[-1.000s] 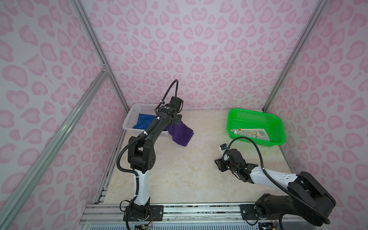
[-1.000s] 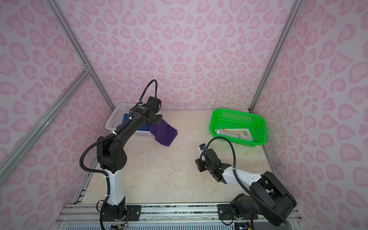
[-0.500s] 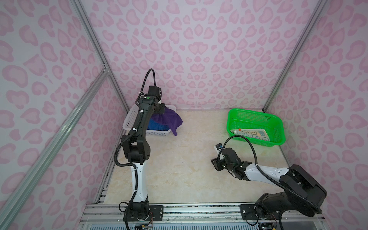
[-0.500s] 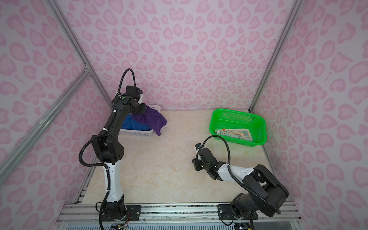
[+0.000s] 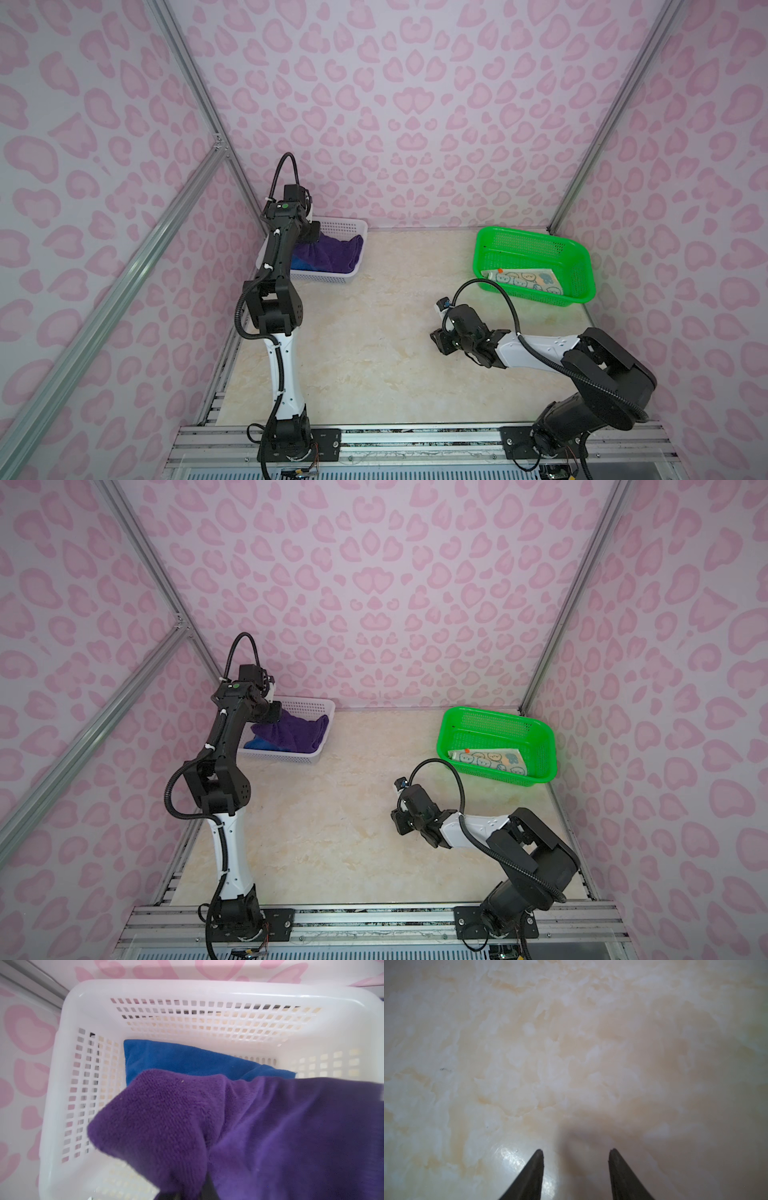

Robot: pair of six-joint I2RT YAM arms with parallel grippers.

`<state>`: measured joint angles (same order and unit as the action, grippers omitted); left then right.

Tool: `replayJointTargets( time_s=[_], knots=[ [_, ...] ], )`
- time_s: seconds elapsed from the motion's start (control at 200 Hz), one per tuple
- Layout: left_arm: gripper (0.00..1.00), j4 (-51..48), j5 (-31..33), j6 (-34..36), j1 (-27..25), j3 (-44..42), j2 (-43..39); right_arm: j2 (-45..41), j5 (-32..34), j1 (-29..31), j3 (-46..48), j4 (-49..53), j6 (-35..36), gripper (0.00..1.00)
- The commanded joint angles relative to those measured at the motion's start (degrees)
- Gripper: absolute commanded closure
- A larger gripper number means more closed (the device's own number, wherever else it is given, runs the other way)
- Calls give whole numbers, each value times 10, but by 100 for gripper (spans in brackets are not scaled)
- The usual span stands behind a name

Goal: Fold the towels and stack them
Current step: 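Lower the purple towel onto the blue towel and open the left gripper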

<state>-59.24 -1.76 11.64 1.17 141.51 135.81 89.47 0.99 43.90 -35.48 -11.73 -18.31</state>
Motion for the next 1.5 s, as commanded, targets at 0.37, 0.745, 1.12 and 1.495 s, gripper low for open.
replayJointTargets(
  time_s=[0.37,0.745,1.12,1.495],
  knots=[
    [1,-30,105,-29,3,50,33,20,-6,17,-24,14,11,49],
    [3,5,182,-44,3,19,-7,-4,-1,18,-10,13,19,49],
    [2,24,12,-130,-12,-71,-129,-26,22,13,-64,80,50,47],
    [2,223,-4,-166,-76,-359,-339,-62,52,-36,-153,150,92,46]
  ],
)
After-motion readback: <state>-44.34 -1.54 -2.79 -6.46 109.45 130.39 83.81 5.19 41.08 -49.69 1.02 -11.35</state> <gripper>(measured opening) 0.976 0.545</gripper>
